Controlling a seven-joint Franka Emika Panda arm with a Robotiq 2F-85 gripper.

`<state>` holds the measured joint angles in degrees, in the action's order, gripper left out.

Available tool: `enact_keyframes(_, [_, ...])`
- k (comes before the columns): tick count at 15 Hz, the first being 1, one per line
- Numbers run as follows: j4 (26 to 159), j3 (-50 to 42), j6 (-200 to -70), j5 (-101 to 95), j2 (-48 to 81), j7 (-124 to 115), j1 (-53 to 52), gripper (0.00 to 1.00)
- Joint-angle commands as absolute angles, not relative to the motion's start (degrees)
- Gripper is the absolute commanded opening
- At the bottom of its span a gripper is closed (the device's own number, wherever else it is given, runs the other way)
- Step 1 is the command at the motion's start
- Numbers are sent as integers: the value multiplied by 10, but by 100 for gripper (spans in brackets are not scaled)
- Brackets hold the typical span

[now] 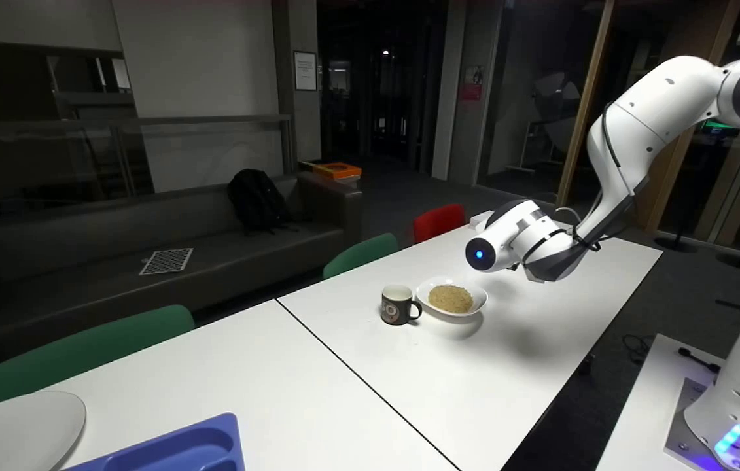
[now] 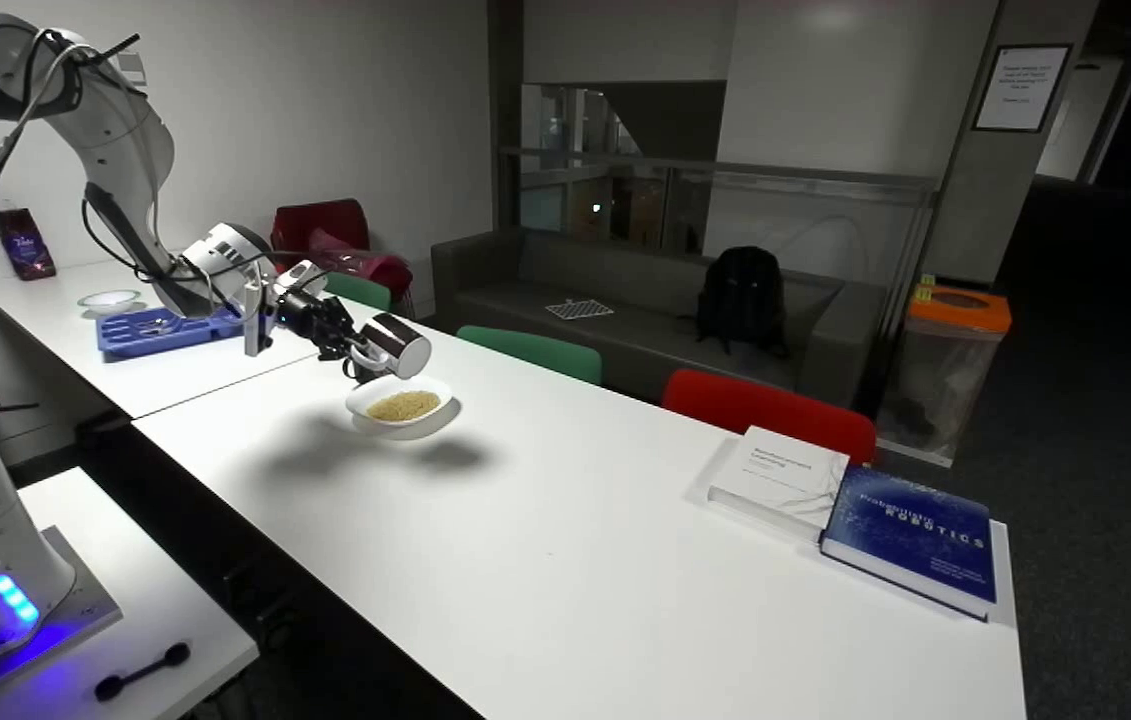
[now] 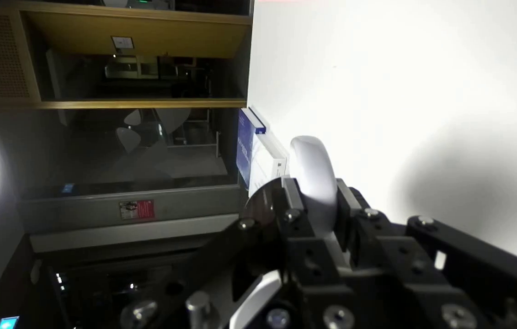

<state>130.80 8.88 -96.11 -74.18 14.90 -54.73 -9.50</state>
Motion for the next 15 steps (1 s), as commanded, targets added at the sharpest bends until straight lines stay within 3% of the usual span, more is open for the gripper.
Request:
enact_keyframes(1, [1358, 86, -1014, -784, 89, -567, -84, 5])
enact_keyframes(15, [1407, 69, -1201, -879, 37, -590, -61, 5])
